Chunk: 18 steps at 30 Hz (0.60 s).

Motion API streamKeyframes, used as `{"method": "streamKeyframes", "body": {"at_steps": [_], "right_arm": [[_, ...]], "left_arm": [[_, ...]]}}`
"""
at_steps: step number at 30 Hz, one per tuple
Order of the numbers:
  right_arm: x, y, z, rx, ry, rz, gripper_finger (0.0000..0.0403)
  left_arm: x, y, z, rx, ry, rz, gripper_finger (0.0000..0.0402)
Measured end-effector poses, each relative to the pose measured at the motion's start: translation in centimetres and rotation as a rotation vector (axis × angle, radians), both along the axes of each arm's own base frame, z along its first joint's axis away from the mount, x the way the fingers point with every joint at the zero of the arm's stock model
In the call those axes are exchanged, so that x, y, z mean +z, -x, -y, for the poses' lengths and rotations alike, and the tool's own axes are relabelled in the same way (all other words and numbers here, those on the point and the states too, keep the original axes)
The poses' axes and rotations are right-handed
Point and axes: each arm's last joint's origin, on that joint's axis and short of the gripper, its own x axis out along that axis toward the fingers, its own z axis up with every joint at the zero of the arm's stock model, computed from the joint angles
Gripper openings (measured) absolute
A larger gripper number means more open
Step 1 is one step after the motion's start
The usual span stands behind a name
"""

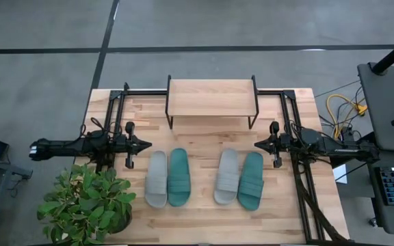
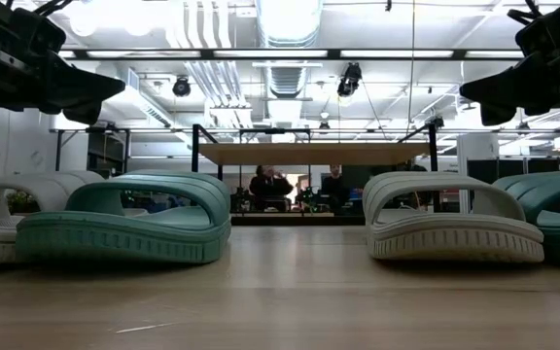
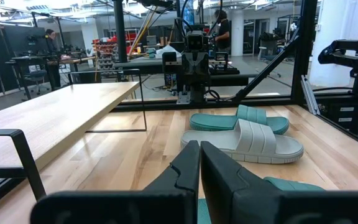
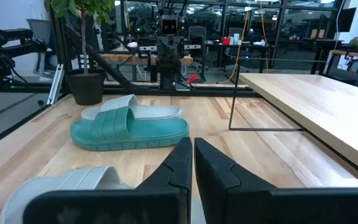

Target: Pick and place slides into the shelf

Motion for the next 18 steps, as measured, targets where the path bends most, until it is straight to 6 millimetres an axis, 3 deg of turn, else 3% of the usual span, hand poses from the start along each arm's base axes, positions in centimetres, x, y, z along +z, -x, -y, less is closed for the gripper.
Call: {"method": "streamKeyframes", "body": {"at_steps": [18], "right_arm": [[0.07, 0.0, 0.0, 0.0, 0.0, 0.007, 0.0009]], "left_arm": [[0.27, 0.0, 0.0, -0.001, 0.0, 0.028, 0.0]]}}
